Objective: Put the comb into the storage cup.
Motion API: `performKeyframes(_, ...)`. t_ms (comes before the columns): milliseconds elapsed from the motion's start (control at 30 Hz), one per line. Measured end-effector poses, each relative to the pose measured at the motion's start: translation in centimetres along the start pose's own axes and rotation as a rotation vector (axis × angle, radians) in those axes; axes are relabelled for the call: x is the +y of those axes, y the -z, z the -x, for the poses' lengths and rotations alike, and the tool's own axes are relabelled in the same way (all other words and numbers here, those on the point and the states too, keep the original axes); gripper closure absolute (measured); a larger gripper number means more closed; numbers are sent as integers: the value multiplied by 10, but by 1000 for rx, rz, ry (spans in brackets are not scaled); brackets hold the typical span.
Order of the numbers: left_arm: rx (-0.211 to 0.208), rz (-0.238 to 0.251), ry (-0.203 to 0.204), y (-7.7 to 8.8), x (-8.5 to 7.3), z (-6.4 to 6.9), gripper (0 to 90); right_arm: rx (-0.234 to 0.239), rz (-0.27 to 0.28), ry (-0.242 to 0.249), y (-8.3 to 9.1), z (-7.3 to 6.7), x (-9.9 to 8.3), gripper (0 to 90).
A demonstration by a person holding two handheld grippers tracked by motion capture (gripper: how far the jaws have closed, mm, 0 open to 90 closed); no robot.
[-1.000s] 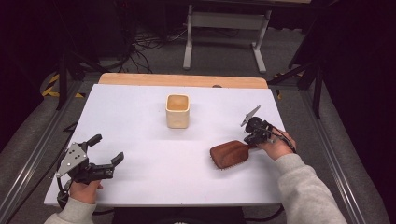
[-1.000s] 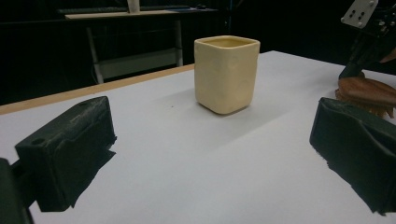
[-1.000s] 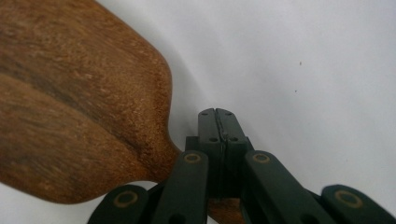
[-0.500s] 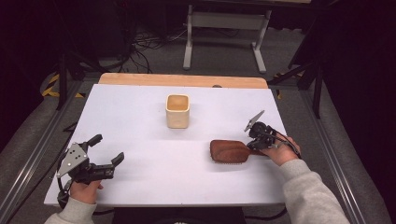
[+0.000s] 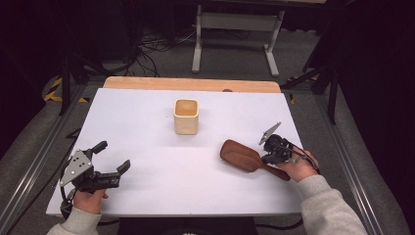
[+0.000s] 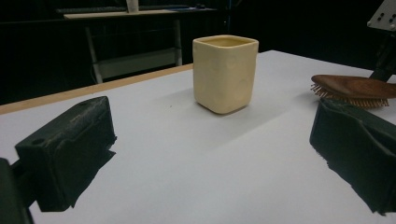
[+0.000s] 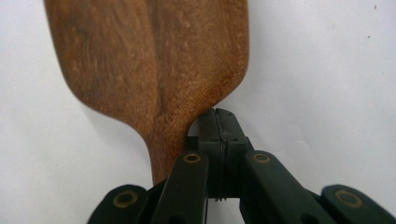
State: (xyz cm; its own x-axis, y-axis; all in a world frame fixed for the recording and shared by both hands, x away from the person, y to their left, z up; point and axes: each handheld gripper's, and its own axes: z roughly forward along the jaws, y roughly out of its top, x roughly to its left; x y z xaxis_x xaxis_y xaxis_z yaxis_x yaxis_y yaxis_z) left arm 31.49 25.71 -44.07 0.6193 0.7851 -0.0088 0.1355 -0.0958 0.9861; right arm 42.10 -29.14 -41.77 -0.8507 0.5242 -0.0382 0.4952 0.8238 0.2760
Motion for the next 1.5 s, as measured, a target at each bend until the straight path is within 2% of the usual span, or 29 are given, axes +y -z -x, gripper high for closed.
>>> performKeyframes(267,-12,3,6,-1,0,1,3,12,14,-8,5,-6,-9,900)
performKeyframes(367,-4,1,-8,-1,0,2,3,20,13,-10,6,-7,-12,900)
performKeyframes(533,-12,-5,11,-2,0,0,3,24,21,-8,9,-10,-14,900)
performKeyframes(600,-37,-5,31,-3,0,-2,2,27,23,-11,9,-11,-14,900)
performKeyframes(733,-26,-11,17,-3,-1,-1,1,3,31,-10,13,-12,-15,883)
performKeyframes(767,-35,-9,17,-3,-1,-1,1,-13,55,-15,18,-13,-15,840)
performKeyframes(833,-35,-21,6,-4,0,0,2,-19,65,-16,20,-14,-16,816)
performKeyframes(900,-43,-24,7,-5,-1,1,1,-30,92,-28,26,-16,-16,691)
performKeyframes(933,-45,-27,7,-5,-1,1,1,-33,98,-32,27,-17,-16,666)
performKeyframes(967,-39,-35,-2,-5,-1,1,1,-33,105,-28,28,-18,-16,582)
performKeyframes(1000,-34,-31,-7,-5,-1,2,1,-41,116,-29,28,-20,-16,457)
performKeyframes(1067,-40,-34,-11,-4,0,2,1,-13,127,-47,27,-21,-16,307)
performKeyframes(1100,-41,-34,-13,-4,0,2,1,-14,130,-45,25,-22,-16,226)
performKeyframes(1200,-55,-48,-15,-3,0,1,1,-27,132,-34,19,-25,-17,84)
performKeyframes(1300,-69,-53,-23,-3,-1,1,3,-16,146,-35,11,-27,-18,23)
performKeyframes(1500,-82,-58,-38,-2,0,2,4,-16,133,-29,-1,-29,-17,7)
